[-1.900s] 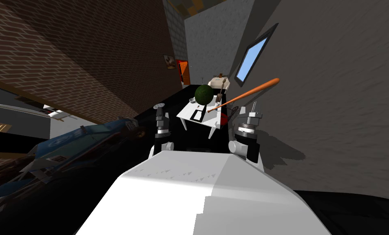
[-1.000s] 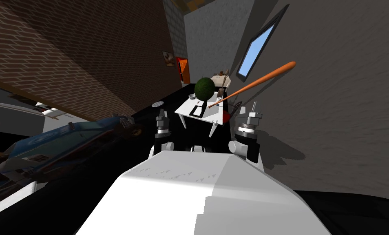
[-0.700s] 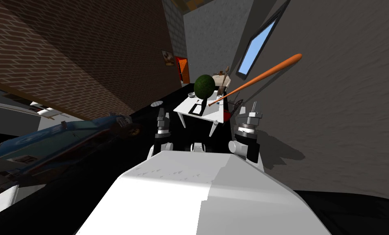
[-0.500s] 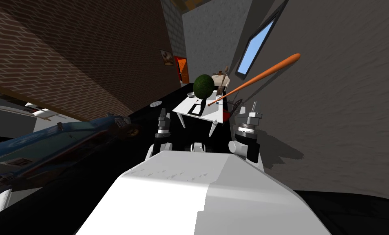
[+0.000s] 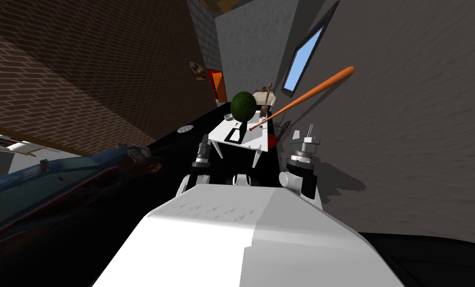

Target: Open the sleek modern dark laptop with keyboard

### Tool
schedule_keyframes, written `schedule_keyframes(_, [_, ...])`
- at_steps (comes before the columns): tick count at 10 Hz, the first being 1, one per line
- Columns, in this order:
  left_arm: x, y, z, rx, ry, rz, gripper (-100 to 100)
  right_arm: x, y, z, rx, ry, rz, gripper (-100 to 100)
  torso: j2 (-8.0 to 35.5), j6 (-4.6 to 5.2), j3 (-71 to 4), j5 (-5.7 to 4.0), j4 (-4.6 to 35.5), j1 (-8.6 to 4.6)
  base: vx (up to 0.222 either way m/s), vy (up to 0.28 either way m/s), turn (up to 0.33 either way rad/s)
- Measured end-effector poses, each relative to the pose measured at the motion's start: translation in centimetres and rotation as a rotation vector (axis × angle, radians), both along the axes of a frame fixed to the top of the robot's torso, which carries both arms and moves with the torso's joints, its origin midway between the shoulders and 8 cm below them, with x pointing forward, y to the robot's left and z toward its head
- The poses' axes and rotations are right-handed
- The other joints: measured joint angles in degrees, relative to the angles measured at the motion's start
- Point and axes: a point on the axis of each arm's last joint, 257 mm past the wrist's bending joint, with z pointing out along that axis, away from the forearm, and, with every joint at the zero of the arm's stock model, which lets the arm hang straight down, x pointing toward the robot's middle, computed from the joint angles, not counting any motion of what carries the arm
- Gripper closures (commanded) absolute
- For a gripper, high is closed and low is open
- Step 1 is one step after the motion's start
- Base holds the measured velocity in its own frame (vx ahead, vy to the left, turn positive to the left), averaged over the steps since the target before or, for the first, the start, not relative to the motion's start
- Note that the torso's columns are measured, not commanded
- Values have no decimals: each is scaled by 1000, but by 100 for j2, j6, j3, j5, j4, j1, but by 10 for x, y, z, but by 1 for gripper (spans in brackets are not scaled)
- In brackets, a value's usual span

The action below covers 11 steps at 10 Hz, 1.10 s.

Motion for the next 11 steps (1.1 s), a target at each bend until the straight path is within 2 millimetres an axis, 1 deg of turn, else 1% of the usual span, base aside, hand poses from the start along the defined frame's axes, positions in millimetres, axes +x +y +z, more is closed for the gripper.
schedule_keyframes(3, [9, -3, -16, 1, 58, 8, -100, 0, 0, 0, 0, 0, 0, 0, 17, -1, 11, 0, 5, 1, 70, -56, -85])
schedule_keyframes(7, [20, -5, -32, -7, 117, 21, -100, 0, 0, 0, 0, 0, 0, 0, -2, 0, -1, 0, 0, 0, 75, -46, -92])
schedule_keyframes(11, [30, -12, -56, 24, 201, 20, -100, 0, 0, 0, 0, 0, 0, 0, 6, 0, 5, 1, 2, 2, 90, -58, -102])
